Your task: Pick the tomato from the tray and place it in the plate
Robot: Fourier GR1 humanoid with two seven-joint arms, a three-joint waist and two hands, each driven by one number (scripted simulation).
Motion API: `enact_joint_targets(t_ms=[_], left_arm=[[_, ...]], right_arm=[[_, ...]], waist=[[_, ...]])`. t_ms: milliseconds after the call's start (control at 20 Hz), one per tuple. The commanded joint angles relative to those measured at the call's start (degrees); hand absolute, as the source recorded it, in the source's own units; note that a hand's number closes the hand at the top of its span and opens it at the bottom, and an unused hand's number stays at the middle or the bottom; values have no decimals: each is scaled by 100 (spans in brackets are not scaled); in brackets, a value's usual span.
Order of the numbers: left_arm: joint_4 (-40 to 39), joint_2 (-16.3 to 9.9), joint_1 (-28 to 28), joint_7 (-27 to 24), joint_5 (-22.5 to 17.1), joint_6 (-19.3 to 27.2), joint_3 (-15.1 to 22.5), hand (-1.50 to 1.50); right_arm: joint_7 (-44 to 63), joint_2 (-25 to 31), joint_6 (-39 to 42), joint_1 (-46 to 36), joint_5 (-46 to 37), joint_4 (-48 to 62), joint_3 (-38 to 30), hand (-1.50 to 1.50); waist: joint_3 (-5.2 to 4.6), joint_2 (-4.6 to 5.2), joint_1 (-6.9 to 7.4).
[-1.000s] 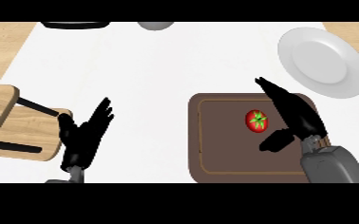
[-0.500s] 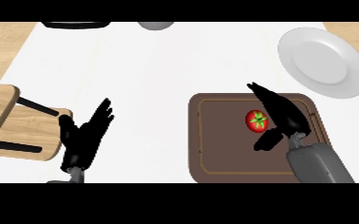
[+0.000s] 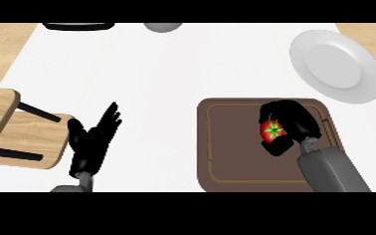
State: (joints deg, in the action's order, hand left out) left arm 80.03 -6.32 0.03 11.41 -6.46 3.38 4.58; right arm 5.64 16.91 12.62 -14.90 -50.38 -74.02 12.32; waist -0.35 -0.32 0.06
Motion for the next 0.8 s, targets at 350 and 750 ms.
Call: enact_joint_targets(t_ms=[350, 750], left_arm=[[136, 82, 4, 136, 103, -45, 117, 0], [203, -14, 49, 91, 115, -255, 224, 0]], right_arm=[[1647, -1213, -1537, -968, -750, 373, -624, 150], [4060, -1679, -3782, -2560, -2377, 1290, -1099, 150]], waist=[[31, 81, 113], [27, 142, 432]])
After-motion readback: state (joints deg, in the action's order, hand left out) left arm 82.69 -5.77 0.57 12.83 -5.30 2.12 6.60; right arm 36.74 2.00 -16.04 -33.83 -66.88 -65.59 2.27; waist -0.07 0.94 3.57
